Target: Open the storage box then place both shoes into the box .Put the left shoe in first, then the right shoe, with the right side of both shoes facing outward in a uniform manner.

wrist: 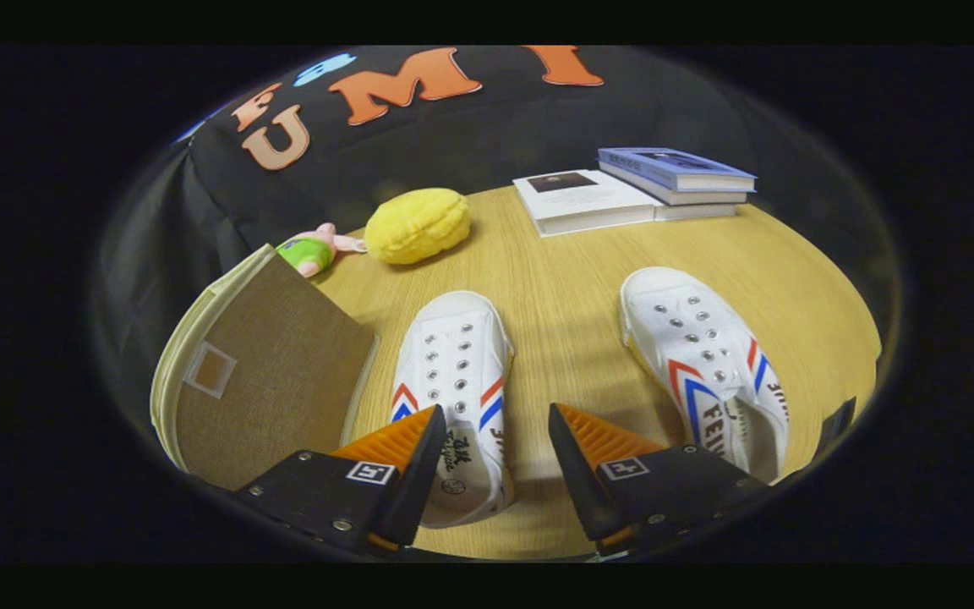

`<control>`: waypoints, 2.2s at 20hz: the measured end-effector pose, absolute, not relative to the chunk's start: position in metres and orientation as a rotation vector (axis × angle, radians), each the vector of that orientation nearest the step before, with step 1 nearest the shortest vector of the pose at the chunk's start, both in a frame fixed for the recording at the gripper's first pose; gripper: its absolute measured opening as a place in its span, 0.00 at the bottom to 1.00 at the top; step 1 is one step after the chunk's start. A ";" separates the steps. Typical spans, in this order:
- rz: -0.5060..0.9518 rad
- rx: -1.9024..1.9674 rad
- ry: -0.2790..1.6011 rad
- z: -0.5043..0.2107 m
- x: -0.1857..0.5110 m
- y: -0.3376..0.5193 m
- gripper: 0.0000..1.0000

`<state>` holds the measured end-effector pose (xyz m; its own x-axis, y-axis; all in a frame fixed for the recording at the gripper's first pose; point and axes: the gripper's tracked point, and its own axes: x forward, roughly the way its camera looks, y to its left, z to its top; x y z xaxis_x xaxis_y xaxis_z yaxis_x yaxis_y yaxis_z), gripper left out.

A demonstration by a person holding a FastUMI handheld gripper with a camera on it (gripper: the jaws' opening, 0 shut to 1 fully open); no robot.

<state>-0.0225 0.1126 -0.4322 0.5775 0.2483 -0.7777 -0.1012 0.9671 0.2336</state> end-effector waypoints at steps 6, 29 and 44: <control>0.223 0.126 0.940 -0.438 -0.019 0.120 0.25; 0.116 0.366 0.696 -0.238 0.018 0.192 0.00; 0.336 0.223 0.767 -0.277 -0.024 0.360 0.00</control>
<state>-0.0237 0.3595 -0.2772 0.6705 0.3758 -0.6397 -0.2154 0.9237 0.3169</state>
